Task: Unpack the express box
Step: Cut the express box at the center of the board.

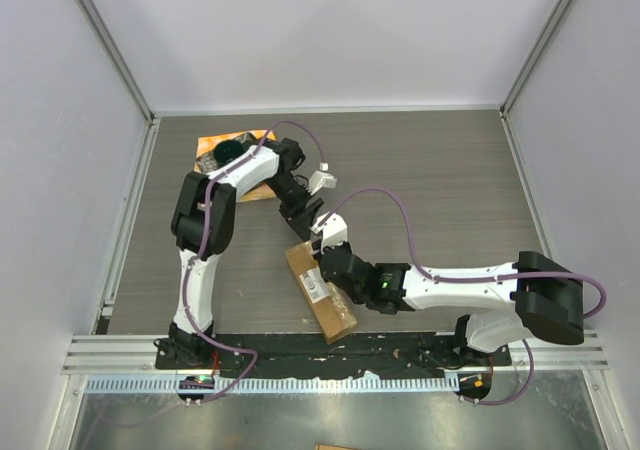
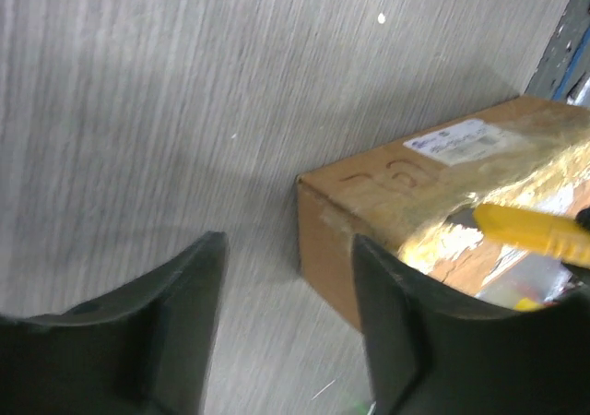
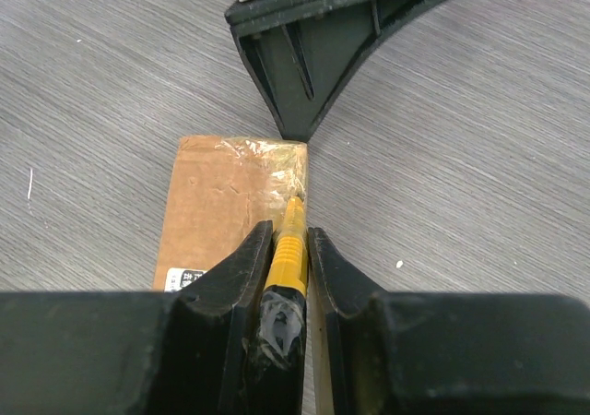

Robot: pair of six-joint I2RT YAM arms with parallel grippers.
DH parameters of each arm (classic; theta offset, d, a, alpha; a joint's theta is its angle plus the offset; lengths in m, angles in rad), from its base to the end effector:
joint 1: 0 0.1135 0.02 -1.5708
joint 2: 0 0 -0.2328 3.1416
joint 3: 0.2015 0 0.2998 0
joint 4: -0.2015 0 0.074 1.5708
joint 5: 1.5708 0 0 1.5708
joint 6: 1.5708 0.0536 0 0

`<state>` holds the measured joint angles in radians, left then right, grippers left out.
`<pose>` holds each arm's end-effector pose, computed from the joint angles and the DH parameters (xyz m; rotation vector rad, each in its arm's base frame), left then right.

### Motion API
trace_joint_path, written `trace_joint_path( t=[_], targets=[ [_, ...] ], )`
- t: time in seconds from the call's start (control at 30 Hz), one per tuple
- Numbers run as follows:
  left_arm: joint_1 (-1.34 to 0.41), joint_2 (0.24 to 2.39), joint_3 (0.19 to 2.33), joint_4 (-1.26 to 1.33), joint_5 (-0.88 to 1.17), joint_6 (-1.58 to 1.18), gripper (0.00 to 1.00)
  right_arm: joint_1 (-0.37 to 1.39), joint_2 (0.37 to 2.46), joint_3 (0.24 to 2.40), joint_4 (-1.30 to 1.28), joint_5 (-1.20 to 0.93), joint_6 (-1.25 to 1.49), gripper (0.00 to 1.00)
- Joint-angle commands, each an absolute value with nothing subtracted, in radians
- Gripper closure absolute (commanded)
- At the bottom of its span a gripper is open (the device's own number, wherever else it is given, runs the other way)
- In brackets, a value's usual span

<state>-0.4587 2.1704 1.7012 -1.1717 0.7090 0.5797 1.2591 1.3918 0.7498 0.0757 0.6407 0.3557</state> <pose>0.3723 -0.2228 0.1120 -1.4172 -2.5561 1.0859 0.1374 0.3218 0.1520 -0.5447 1.9571 0.3346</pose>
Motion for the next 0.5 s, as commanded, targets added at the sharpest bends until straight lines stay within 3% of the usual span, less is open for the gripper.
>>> trace_joint_path(
  t=[0.0, 0.03, 0.47],
  targets=[
    [-0.394, 2.119, 1.758, -1.238, 0.727, 0.558, 0.3, 1.255, 1.454, 0.695, -0.163, 0.535, 0.347, 0.99],
    [-0.384, 2.115, 1.77, -1.256, 0.733, 0.56, 0.01, 1.255, 1.46, 0.698, -0.161, 0.535, 0.347, 0.99],
    [-0.439, 2.014, 1.536, -1.161, 0.793, 0.571, 0.0, 1.255, 1.471, 0.707, -0.16, 0.537, 0.347, 0.99]
  ],
)
